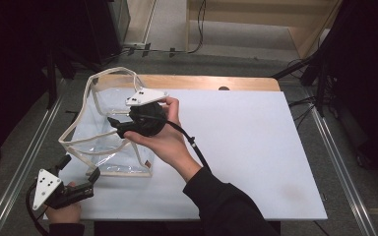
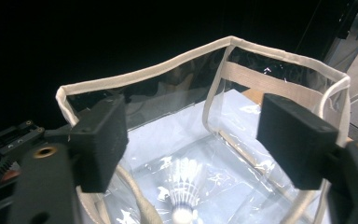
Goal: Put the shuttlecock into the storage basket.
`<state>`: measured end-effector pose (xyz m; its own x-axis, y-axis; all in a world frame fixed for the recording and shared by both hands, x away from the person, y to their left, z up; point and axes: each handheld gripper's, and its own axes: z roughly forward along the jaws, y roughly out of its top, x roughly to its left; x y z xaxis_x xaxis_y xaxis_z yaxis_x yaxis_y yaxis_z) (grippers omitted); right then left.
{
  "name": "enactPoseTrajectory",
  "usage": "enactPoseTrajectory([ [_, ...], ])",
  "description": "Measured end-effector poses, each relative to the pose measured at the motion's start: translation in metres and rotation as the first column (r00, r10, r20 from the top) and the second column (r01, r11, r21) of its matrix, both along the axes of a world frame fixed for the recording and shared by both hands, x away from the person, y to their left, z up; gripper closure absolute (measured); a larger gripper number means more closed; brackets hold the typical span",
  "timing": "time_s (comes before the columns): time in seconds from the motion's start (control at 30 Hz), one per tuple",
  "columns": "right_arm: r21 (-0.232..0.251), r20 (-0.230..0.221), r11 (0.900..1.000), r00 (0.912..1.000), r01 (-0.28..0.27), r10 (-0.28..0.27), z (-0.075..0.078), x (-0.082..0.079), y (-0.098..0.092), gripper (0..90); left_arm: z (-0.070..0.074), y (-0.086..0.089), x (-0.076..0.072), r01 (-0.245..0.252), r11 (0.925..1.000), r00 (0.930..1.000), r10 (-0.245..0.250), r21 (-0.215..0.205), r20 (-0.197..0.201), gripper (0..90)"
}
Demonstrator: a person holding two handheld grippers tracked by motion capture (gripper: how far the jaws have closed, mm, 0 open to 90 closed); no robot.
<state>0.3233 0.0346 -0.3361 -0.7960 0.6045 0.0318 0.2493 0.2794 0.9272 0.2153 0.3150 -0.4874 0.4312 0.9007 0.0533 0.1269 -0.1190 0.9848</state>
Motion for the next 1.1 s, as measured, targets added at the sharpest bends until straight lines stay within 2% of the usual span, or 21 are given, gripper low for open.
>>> enactPoseTrajectory([
  [0.07, 0.007, -0.007, 1.000, 1.0000, -0.007, 0.007, 0.001, -0.001, -0.001, 9.7, 0.000, 0.000, 0.000, 0.000, 1.0000, 1.0000, 0.000, 0.000, 0.000, 0.0],
  [0.13, 0.019, -0.011, 1.000, 0.9997, -0.022, 0.022, 0.002, -0.001, -0.003, 7.6, 0.000, 0.000, 0.000, 0.000, 1.0000, 1.0000, 0.000, 0.001, 0.000, 0.0],
  [0.2, 0.026, -0.014, 0.999, 0.9992, -0.036, 0.037, 0.003, -0.001, -0.005, 0.0, 0.000, 0.000, 0.000, -0.001, 1.0000, 1.0000, 0.001, 0.000, 0.000, 0.0],
  [0.73, 0.041, 0.013, 0.998, 0.9992, -0.038, 0.037, 0.001, -0.009, -0.021, 0.0, 0.000, 0.000, 0.000, 0.001, 1.0000, 1.0000, -0.001, 0.001, 0.000, 0.0],
  [1.1, 0.037, 0.005, 0.999, 0.9998, -0.017, 0.017, -0.004, -0.012, -0.038, 0.0, 0.000, 0.000, 0.000, 0.000, 1.0000, 1.0000, 0.000, -0.001, 0.000, 0.0],
])
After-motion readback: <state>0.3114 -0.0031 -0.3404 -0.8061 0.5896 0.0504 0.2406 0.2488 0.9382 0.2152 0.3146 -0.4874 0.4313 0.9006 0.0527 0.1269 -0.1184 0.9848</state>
